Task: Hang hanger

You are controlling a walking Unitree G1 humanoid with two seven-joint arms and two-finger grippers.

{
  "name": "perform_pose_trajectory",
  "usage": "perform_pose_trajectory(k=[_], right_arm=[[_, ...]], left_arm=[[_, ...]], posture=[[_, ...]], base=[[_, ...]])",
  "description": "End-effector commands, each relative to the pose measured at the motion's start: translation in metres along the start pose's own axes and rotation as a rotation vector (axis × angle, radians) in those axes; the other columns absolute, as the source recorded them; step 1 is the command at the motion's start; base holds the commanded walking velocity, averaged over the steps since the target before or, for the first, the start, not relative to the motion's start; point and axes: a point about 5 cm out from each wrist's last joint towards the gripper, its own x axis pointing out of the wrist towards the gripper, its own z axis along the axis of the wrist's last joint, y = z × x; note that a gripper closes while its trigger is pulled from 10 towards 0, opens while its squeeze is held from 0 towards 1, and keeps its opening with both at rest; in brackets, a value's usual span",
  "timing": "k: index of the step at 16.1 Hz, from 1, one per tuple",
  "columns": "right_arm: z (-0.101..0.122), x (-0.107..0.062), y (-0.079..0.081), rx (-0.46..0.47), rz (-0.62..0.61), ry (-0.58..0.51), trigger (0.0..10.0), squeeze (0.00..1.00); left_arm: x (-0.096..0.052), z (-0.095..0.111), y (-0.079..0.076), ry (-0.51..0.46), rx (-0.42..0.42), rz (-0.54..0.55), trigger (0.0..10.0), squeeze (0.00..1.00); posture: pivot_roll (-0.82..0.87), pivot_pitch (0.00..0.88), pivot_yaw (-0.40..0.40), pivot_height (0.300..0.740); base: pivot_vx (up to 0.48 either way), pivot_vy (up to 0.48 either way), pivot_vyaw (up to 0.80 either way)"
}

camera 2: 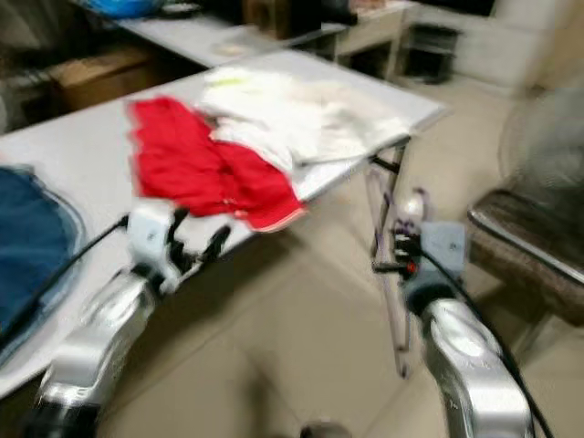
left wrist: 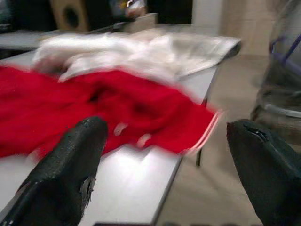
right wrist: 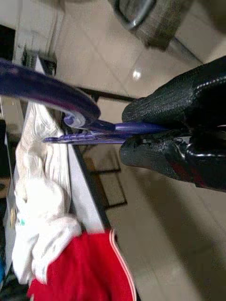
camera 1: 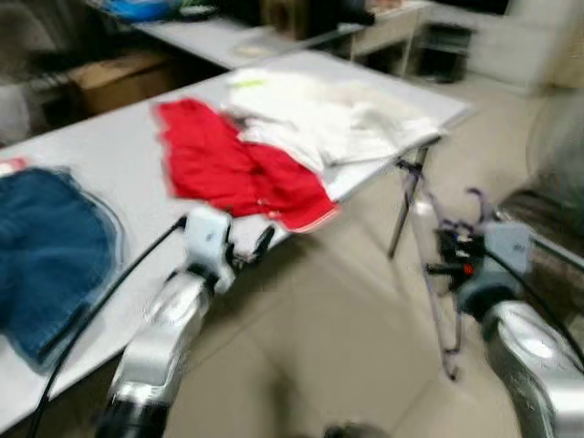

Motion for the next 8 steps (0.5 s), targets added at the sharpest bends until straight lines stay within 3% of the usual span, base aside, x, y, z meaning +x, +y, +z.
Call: perform_pose_trajectory(k=[1,8], right_arm=[[0.0111,0.0045,0.005,-0.011,0.024,-0.045,10.0,0.0],[0.015,0.0036,0.0119,-0.034,0.076,-0.061,10.0,0.0]], left_arm=[[-0.0043,-0.0058,0.0075,0.029,0.012,0.033,10.0,0.52],[-0.0034,-0.0052,0.0083,0.017,0.0,0.092,10.0,0.53]], posture=[[-0.09,0.0,0.031,0.74],[-0.1,0.0,0.018,0.74]], base=[[0.262,0.0,0.0],[0.273,0.0,0.0]])
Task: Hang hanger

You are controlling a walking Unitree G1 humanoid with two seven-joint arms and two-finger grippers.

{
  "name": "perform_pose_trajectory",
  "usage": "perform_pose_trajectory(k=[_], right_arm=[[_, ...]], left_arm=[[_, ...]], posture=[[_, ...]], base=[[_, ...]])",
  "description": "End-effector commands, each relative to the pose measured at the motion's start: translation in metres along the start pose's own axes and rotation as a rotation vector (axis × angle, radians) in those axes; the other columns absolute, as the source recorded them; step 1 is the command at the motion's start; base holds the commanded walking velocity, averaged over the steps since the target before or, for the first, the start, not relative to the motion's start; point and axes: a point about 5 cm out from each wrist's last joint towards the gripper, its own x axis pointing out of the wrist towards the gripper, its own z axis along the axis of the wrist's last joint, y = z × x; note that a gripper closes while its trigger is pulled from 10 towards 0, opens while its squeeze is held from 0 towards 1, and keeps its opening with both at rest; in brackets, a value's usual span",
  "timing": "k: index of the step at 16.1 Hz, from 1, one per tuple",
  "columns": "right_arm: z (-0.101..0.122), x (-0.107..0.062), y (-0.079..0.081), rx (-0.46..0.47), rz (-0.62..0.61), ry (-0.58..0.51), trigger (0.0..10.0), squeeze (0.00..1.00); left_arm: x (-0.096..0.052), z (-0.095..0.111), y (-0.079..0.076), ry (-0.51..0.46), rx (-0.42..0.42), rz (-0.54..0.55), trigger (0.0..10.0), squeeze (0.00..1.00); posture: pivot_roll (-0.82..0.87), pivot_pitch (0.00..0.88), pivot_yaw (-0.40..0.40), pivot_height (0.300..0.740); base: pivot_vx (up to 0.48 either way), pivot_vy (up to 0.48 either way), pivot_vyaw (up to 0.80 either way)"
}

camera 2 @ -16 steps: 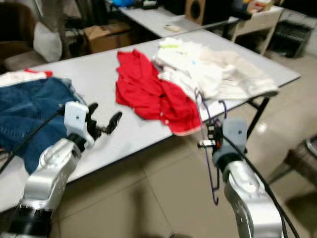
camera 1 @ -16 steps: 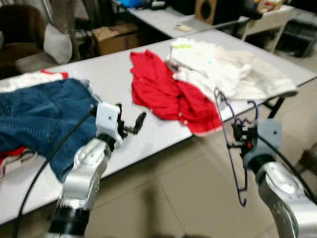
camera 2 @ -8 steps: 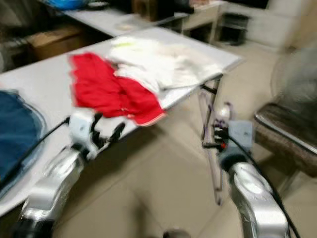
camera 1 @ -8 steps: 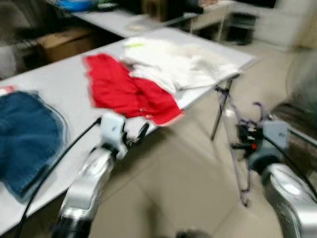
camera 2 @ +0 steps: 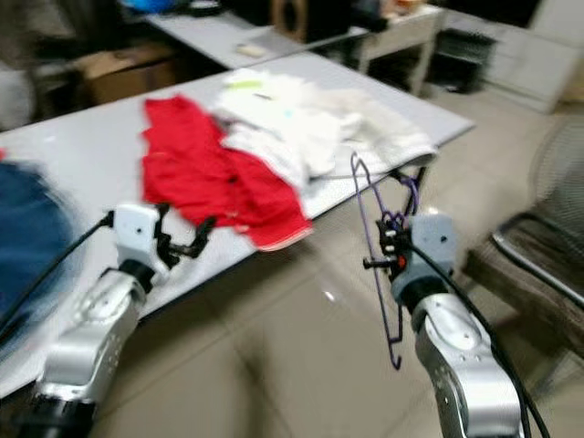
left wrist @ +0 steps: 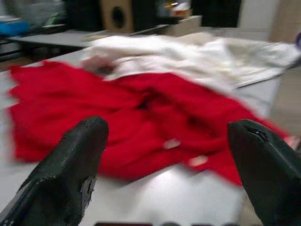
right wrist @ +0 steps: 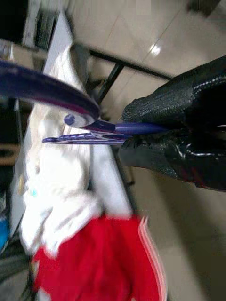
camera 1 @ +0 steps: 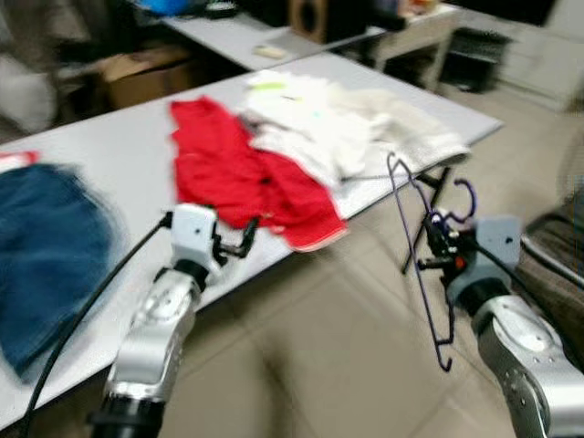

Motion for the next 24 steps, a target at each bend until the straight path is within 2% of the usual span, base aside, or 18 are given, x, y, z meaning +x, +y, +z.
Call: perform_pose_trajectory(k=[1,5,6,9,11,16,22,24], right_arm=[[0.0069,-0.0018,-0.0012,-0.003,0.005,-0.026,10.0,0.0],[0.0046,0.0003,-0.002,-0.008,0.026,-0.022,10.0,0.0],[0.0058,0.0007,-0.0006,-0.036,0.041,-0.019,10.0,0.0],[0.0054,-0.0012,-0.0017,-0.081,0.032,-0.012,10.0,0.0],[0.0069,-0.0035,-0.0057,-0.037,0.007,-0.034,10.0,0.0],[0.0068,-0.0049,-0.0081,-0.052,0.017,-0.028,10.0,0.0],[0.0074,-0.0025,0.0001,-0.149,0.103,-0.013,10.0,0.0],[0.0055,-0.0018,-0.0023,-0.161,0.083,0.004,10.0,0.0]], left_arm=[[-0.0011,0.0004,-0.003,0.006,0.002,-0.013,10.0,0.53],[-0.0041,-0.0034,-0.0032,0.019,0.012,-0.01,10.0,0.53],[-0.0044,-0.0035,-0.0018,0.02,0.012,-0.003,10.0,0.53],[-0.0016,-0.0028,-0.0016,0.022,0.011,-0.005,10.0,0.54],[0.0,-0.0031,-0.0029,0.025,0.006,-0.01,10.0,0.54],[0.0,-0.0042,-0.0019,0.028,-0.012,0.008,10.0,0.54],[-0.0002,-0.0068,0.0007,0.037,-0.024,0.034,10.0,0.54],[0.0002,-0.0066,0.003,0.033,-0.022,0.047,10.0,0.54]], posture=[[-0.1,0.0,0.021,0.74],[-0.09,0.0,0.016,0.74],[-0.09,0.0,0.018,0.74],[-0.1,0.0,0.031,0.74],[-0.11,0.0,0.037,0.74],[-0.11,0.0,0.029,0.74],[-0.11,0.0,0.014,0.74],[-0.11,0.0,0.012,0.74]], base=[[0.296,0.0,0.0],[0.297,0.0,0.0],[0.3,0.0,0.0],[0.296,0.0,0.8],[0.3,0.0,0.0],[0.316,0.0,0.0],[0.317,0.0,0.0],[0.315,0.0,0.8]])
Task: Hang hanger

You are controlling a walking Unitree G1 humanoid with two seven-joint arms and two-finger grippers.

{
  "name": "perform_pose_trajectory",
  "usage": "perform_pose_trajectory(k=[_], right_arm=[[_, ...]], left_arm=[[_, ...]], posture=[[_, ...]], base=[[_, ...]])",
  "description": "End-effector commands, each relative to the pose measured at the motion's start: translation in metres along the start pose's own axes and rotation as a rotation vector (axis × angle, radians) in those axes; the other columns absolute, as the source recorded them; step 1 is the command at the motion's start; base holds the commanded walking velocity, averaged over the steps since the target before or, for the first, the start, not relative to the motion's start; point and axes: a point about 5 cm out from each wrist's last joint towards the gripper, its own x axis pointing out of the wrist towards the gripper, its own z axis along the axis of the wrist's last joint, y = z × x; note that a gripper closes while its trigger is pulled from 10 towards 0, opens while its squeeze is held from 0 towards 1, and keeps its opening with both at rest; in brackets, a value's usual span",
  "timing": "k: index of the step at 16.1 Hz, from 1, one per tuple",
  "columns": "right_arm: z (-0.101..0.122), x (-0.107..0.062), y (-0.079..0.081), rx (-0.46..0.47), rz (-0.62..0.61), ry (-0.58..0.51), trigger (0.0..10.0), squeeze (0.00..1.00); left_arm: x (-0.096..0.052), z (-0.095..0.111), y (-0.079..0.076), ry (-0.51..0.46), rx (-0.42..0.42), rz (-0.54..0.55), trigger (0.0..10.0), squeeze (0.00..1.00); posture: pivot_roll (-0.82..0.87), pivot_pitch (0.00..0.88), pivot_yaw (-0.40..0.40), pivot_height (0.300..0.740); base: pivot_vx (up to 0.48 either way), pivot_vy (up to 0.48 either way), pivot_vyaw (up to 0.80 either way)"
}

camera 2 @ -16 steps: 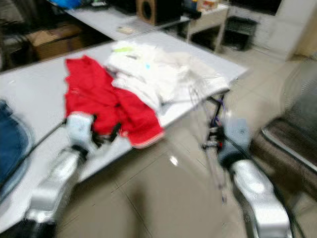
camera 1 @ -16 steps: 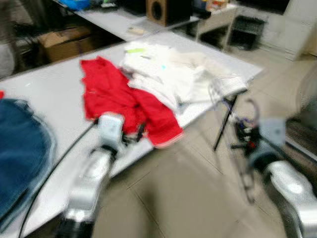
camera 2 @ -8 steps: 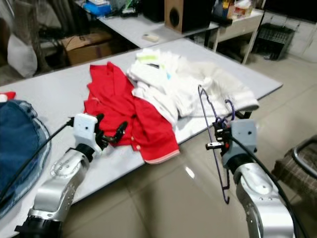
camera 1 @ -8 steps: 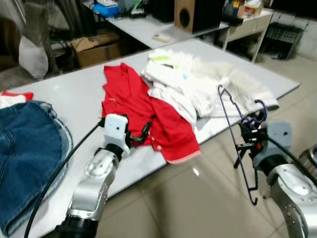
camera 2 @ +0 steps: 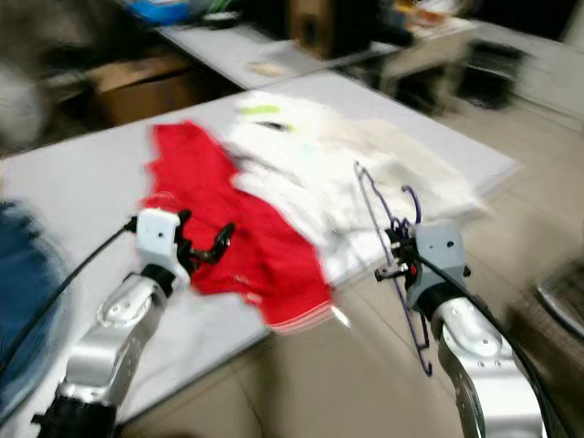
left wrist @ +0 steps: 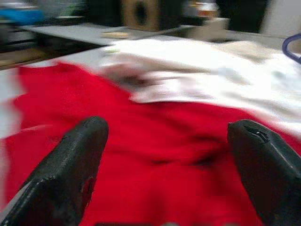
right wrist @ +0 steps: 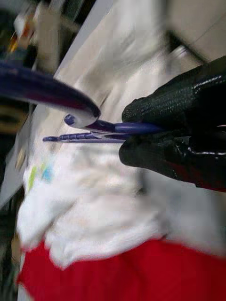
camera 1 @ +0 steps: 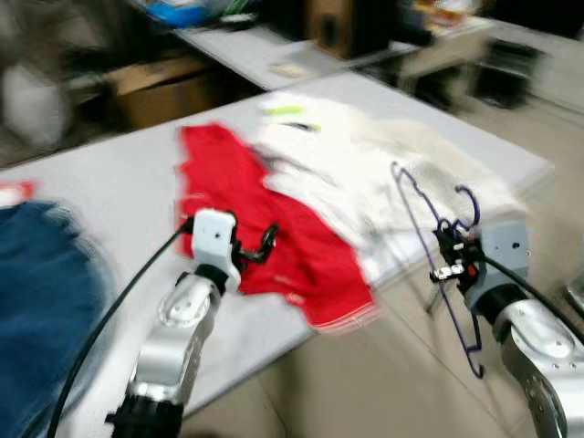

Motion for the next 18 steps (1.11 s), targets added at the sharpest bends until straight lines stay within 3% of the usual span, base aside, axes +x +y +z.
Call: perform_pose_trajectory(k=[1,4,5,7,8,9,10,13,15,17,18], right_arm=[[0.004,0.003,0.005,0.029,0.009,-0.029,10.0,0.0],[0.004,0.004,0.002,0.047,-0.014,-0.032,10.0,0.0],[0.004,0.003,0.004,0.047,-0.008,-0.034,10.0,0.0],[0.004,0.001,0.007,0.046,-0.001,-0.035,10.0,0.0],[0.004,0.001,0.007,0.048,0.001,-0.035,10.0,0.0],[0.003,0.001,0.008,0.046,0.004,-0.031,10.0,0.0],[0.002,0.001,0.01,0.04,0.006,-0.03,10.0,0.0],[0.002,-0.001,0.005,0.032,-0.005,-0.027,10.0,0.0],[0.001,-0.001,0.004,0.029,-0.005,-0.024,10.0,0.0],[0.002,-0.003,0.008,0.031,-0.003,-0.029,10.0,0.0],[0.002,-0.003,0.009,0.028,0.0,-0.026,10.0,0.0]], left_arm=[[-0.001,0.0,0.014,0.001,-0.005,0.06,10.0,0.52],[0.011,0.0,0.029,0.04,0.035,0.094,10.0,0.48],[0.017,-0.006,0.041,0.111,0.076,0.131,10.0,0.0],[0.024,-0.01,0.055,0.166,0.091,0.168,10.0,0.0],[0.027,-0.011,0.057,0.178,0.078,0.164,6.7,0.0],[0.032,-0.013,0.058,0.202,0.061,0.136,2.5,0.0],[0.038,-0.015,0.057,0.213,0.039,0.078,0.0,0.0],[0.057,-0.008,0.047,0.156,-0.102,-0.03,0.0,0.0],[0.061,-0.009,0.047,0.173,-0.114,-0.036,0.0,0.0],[0.059,-0.021,0.052,0.287,0.043,-0.007,0.0,0.0],[0.059,-0.022,0.055,0.291,0.055,0.021,0.0,0.0]], posture=[[-0.11,0.0,0.017,0.74],[-0.11,0.0,0.025,0.74],[-0.12,0.0,0.031,0.74],[-0.13,0.0,0.033,0.74],[-0.13,0.0,0.032,0.74],[-0.14,0.0,0.036,0.74],[-0.16,0.0,0.047,0.74],[-0.17,0.0,0.055,0.74],[-0.18,0.0,0.066,0.74],[-0.19,0.0,0.082,0.74],[-0.19,0.0,0.084,0.74]], base=[[0.24,0.0,0.0],[0.0,0.0,0.0],[0.0,0.0,0.0],[0.0,0.0,0.0],[0.0,0.0,0.0],[0.0,0.0,0.0],[0.0,0.0,0.0],[0.0,0.0,0.0],[0.0,0.0,0.0],[0.0,0.0,0.0],[0.0,0.0,0.0]])
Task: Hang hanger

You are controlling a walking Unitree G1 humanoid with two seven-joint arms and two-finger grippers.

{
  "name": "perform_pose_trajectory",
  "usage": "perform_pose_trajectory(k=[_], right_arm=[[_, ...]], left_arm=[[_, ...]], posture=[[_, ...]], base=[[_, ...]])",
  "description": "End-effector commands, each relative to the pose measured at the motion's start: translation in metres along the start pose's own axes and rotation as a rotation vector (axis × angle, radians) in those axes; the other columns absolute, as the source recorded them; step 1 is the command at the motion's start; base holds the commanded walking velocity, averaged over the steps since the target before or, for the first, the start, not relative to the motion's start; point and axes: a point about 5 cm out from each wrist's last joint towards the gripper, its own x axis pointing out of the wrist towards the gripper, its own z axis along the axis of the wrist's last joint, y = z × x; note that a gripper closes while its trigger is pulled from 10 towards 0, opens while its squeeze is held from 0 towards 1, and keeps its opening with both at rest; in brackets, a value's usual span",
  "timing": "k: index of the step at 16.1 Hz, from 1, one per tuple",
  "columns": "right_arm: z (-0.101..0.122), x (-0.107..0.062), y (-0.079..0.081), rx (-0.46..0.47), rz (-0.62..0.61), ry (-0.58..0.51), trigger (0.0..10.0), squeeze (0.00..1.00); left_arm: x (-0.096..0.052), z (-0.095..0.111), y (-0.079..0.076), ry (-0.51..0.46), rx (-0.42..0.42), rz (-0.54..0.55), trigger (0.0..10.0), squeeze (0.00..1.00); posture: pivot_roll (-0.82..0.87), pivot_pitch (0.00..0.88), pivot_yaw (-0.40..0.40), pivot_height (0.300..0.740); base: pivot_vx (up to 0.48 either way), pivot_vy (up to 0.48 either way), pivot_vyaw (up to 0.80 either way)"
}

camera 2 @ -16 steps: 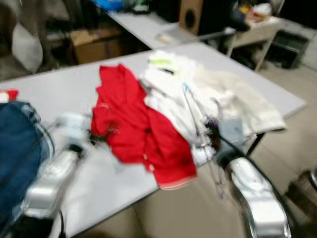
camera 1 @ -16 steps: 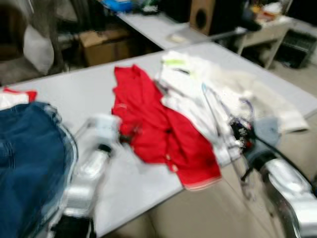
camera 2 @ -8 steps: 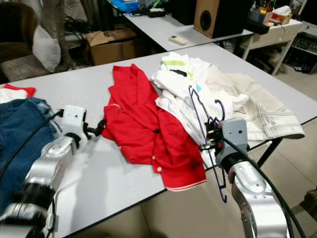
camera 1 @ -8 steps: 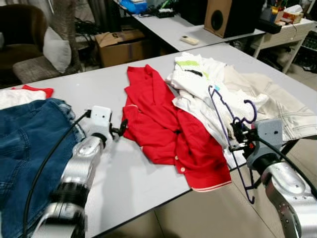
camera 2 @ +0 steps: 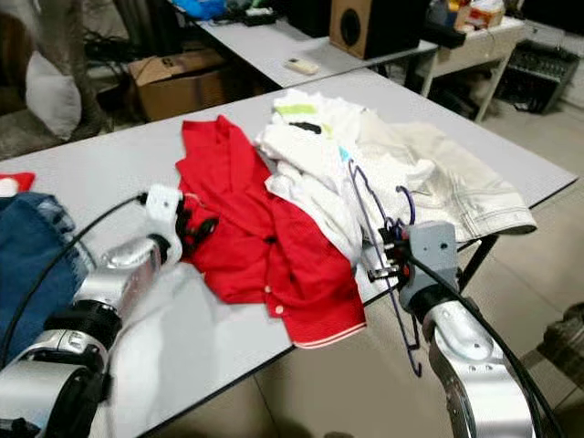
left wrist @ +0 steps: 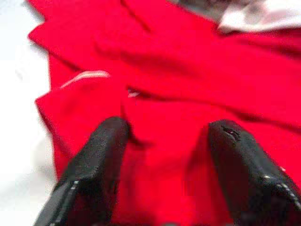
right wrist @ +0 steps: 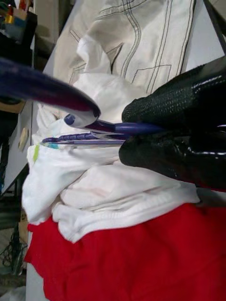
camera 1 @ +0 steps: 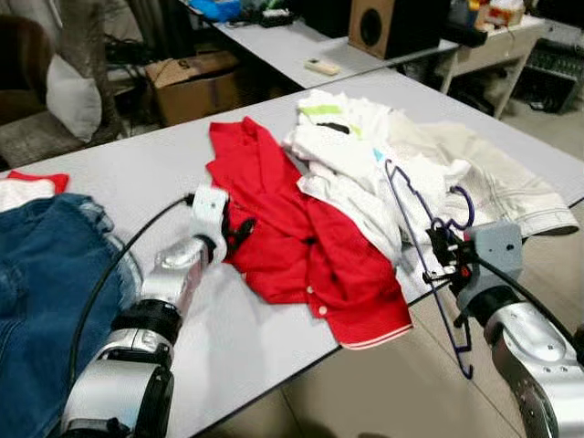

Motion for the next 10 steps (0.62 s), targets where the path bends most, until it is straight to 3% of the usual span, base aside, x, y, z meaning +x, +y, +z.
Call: perform_pose_trajectory(k=[1,6,10], right_arm=[[0.002,-0.003,0.005,-0.002,0.019,-0.009,10.0,0.0],[0.0,-0.003,0.01,-0.006,0.044,-0.003,10.0,0.0],[0.0,-0.003,0.012,-0.011,0.056,-0.003,10.0,0.0]], left_arm=[[0.0,0.006,0.008,-0.011,0.058,0.043,0.0,0.0],[0.001,-0.001,0.005,0.018,0.116,0.019,0.0,0.0],[0.002,-0.006,-0.003,0.009,0.093,-0.035,0.0,0.0]], posture=[[-0.19,0.0,0.086,0.74],[-0.18,0.0,0.085,0.74],[-0.18,0.0,0.086,0.74]], base=[[0.0,0.0,0.0],[0.0,0.0,0.0],[0.0,0.0,0.0]])
